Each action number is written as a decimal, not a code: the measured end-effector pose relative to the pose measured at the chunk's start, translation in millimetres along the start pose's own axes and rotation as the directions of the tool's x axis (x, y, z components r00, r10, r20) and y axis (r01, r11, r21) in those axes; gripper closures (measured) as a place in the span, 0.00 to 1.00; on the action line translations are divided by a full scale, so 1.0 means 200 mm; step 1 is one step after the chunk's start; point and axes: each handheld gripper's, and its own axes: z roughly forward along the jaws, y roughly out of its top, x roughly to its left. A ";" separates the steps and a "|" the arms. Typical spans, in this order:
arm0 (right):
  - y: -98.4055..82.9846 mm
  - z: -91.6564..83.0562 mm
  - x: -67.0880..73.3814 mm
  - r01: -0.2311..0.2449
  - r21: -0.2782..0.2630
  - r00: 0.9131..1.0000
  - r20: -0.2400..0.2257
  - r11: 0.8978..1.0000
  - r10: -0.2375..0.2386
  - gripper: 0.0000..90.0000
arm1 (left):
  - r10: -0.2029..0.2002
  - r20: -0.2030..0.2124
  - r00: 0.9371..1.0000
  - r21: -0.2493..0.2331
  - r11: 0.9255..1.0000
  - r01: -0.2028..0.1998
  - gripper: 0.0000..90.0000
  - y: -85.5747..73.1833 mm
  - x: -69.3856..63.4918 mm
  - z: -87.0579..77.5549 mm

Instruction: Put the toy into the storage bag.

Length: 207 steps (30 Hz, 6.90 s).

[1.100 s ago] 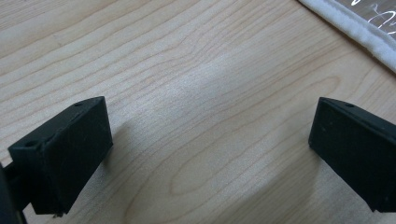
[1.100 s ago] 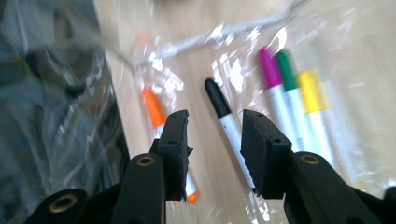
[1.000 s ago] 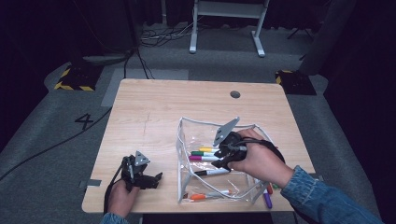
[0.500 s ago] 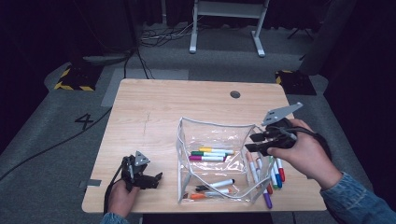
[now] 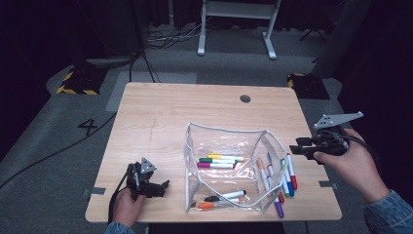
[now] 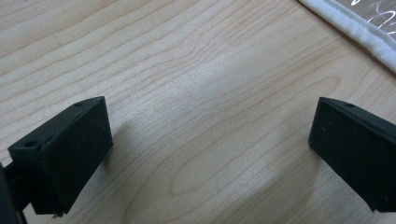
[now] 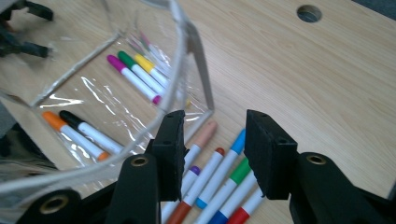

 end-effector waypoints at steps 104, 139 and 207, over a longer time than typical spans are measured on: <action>0.29 0.02 0.48 0.265 0.005 0.938 -0.235 0.964 -0.257 0.85 | 0.002 0.002 1.000 0.002 1.000 -0.002 0.00 0.00 0.00 0.00; 0.33 0.71 0.81 0.544 0.376 0.824 -0.410 0.750 -0.391 0.85 | 0.003 0.002 1.000 0.002 1.000 -0.003 0.00 0.00 0.00 0.00; 0.00 0.01 -0.08 0.015 0.038 1.000 0.014 0.999 -0.016 0.59 | 0.003 0.002 1.000 0.003 1.000 -0.003 0.00 0.00 0.00 0.00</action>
